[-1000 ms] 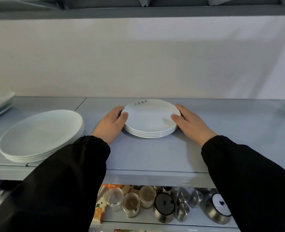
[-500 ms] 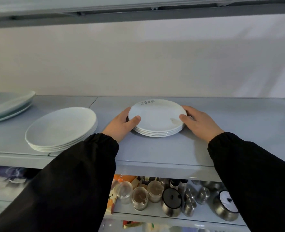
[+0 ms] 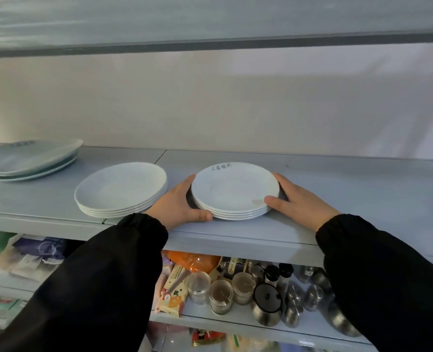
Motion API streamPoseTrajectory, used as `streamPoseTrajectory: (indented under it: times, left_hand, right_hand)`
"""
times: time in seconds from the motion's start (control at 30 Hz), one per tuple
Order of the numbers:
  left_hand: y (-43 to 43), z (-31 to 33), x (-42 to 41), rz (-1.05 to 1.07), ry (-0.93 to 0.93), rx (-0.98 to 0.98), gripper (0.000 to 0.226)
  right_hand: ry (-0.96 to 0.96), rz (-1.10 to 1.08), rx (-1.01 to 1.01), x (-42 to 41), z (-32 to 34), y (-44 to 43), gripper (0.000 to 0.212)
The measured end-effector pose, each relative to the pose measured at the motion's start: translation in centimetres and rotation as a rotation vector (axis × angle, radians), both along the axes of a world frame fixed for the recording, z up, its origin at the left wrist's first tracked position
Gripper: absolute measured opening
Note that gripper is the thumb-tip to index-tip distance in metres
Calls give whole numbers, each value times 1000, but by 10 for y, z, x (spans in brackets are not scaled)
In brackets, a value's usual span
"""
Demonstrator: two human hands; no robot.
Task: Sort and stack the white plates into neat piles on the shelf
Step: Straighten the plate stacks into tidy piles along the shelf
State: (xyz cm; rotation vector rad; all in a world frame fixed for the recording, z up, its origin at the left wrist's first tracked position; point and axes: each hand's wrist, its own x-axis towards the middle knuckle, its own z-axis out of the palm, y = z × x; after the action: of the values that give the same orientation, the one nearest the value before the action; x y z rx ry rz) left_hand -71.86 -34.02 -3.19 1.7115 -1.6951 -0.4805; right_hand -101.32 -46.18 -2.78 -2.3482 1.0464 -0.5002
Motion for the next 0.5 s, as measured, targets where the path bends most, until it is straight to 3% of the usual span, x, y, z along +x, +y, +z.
streamPoseTrajectory:
  times: [0.13, 0.23, 0.5]
  left_hand:
    - [7, -2, 10, 1, 54, 50, 110]
    - [11, -2, 14, 7, 98, 61, 112]
    - [10, -2, 15, -53, 173, 99, 124]
  right_hand:
    - [-12, 53, 17, -2, 2, 11, 86]
    - [-26, 34, -22, -6, -1, 16, 97]
    - [-110, -47, -58, -11, -5, 24, 82]
